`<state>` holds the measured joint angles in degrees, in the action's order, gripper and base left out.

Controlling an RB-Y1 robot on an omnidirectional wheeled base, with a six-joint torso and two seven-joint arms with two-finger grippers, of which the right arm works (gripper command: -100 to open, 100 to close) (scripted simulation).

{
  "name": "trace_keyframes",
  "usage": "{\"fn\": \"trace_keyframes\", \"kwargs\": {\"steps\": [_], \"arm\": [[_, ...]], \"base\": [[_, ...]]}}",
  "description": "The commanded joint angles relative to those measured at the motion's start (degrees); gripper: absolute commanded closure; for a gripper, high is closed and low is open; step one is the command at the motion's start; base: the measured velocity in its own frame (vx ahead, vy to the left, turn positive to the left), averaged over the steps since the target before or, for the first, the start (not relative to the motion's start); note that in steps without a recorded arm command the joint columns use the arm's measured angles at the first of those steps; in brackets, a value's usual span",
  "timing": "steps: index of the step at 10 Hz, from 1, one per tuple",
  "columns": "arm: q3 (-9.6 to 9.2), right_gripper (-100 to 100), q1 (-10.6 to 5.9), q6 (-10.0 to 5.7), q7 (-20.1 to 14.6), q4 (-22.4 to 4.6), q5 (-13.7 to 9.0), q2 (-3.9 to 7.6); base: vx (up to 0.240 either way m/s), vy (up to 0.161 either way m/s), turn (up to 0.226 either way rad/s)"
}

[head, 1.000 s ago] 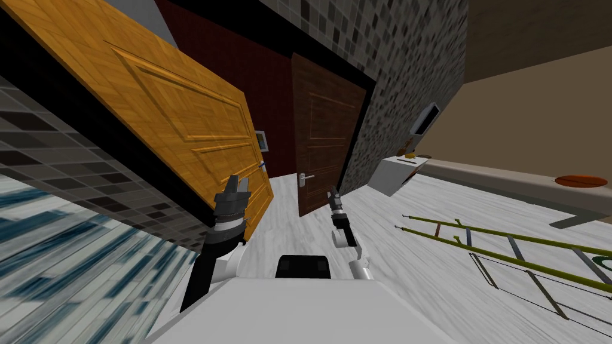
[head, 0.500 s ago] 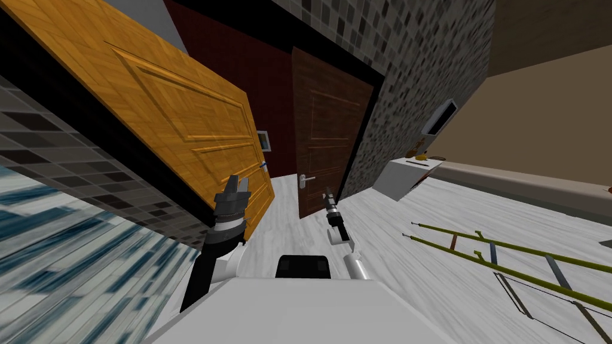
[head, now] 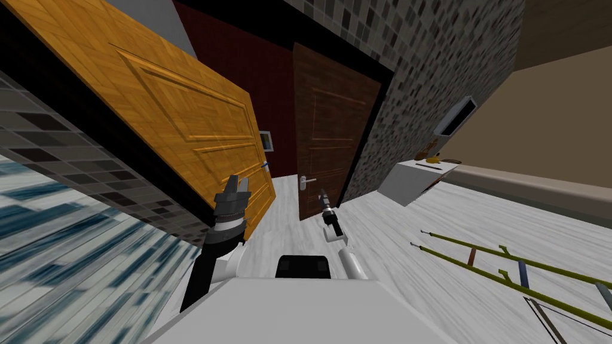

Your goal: Push the door open

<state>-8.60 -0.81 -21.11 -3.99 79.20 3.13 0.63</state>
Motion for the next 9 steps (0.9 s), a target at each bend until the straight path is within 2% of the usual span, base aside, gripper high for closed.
{"fn": "trace_keyframes", "kwargs": {"steps": [1, 4, 5, 9], "arm": [[-0.09, -100, -1.02, 0.15, 0.1, -1.7, 0.0, -0.18], [-0.97, -100, -3.81, 1.21, 0.4, -6.5, -0.1, -0.85], [-0.97, -100, -3.81, 1.21, 0.4, -6.5, -0.1, -0.85], [-1.93, -100, -6.84, 2.36, 0.8, -11.7, -0.2, -1.78]], "base": [[0.053, -0.053, 0.041], [0.059, -0.055, 0.076], [0.043, -0.045, 0.024], [0.067, -0.054, 0.063]]}}
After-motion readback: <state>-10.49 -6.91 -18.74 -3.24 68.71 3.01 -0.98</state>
